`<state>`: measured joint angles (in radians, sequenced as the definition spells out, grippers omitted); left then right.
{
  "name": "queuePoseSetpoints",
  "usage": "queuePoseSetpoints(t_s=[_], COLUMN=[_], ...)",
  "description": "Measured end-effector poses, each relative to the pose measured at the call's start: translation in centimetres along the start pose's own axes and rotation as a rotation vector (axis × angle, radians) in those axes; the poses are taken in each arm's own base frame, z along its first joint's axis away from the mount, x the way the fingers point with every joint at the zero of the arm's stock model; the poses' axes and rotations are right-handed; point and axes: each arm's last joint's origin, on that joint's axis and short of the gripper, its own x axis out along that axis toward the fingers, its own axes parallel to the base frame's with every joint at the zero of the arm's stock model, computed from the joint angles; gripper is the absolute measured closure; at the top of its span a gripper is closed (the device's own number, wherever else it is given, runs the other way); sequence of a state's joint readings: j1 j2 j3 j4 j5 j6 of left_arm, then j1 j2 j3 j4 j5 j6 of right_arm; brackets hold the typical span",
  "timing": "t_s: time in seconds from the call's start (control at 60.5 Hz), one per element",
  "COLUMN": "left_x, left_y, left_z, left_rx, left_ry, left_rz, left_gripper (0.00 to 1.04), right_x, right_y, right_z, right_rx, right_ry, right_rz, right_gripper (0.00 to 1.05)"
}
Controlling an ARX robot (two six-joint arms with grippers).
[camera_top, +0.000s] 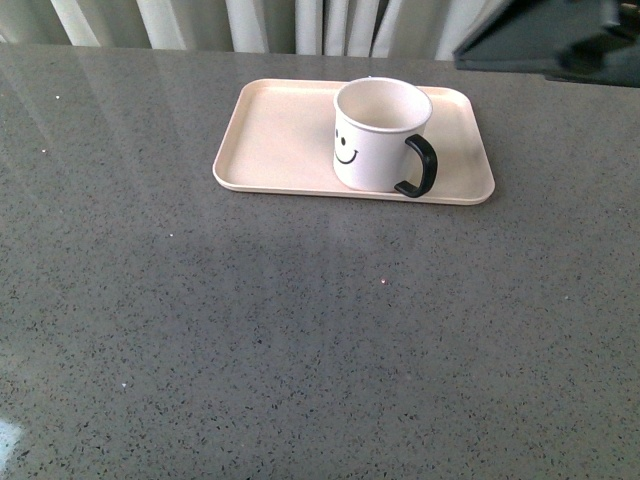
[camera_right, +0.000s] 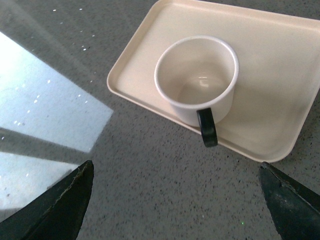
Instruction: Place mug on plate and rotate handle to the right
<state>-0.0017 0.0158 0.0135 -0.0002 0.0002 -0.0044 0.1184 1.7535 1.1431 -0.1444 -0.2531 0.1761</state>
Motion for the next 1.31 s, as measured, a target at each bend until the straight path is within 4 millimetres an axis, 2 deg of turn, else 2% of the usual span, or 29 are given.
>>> queuePoseSetpoints(t_s=[0.182, 0.413, 0.661, 1.025, 1.19, 1.306], left_x=[0.0, 0.0, 0.0, 0.0, 0.0, 0.0], left_y=[0.0, 0.0, 0.0, 0.0, 0.0, 0.0], left_z=[0.0, 0.0, 0.0, 0.0, 0.0, 0.0], left_rx=[0.0, 0.0, 0.0, 0.0, 0.0, 0.0], left_ry=[0.0, 0.0, 0.0, 0.0, 0.0, 0.0], left_rz=[0.0, 0.0, 0.0, 0.0, 0.0, 0.0], left_gripper=[0.09, 0.09, 0.09, 0.09, 0.09, 0.09], right_x=[3.3, 5.6, 7.7, 9.4, 10.2, 10.4], right_y=[-0.3, -0.6, -1.0, -0.6, -0.4, -0.2], right_z=[1.3, 2.0, 2.0, 2.8, 3.1, 3.5], right_rx=[0.142, 0.233, 0.266, 0.281, 0.282, 0.281], right_ry=[0.067, 0.11, 0.145, 0.161, 0.172, 0.17], right_rz=[-0.05, -0.124, -0.16, -0.174, -0.184, -0.186], right_gripper=[0.09, 0.09, 0.09, 0.1, 0.28, 0.49])
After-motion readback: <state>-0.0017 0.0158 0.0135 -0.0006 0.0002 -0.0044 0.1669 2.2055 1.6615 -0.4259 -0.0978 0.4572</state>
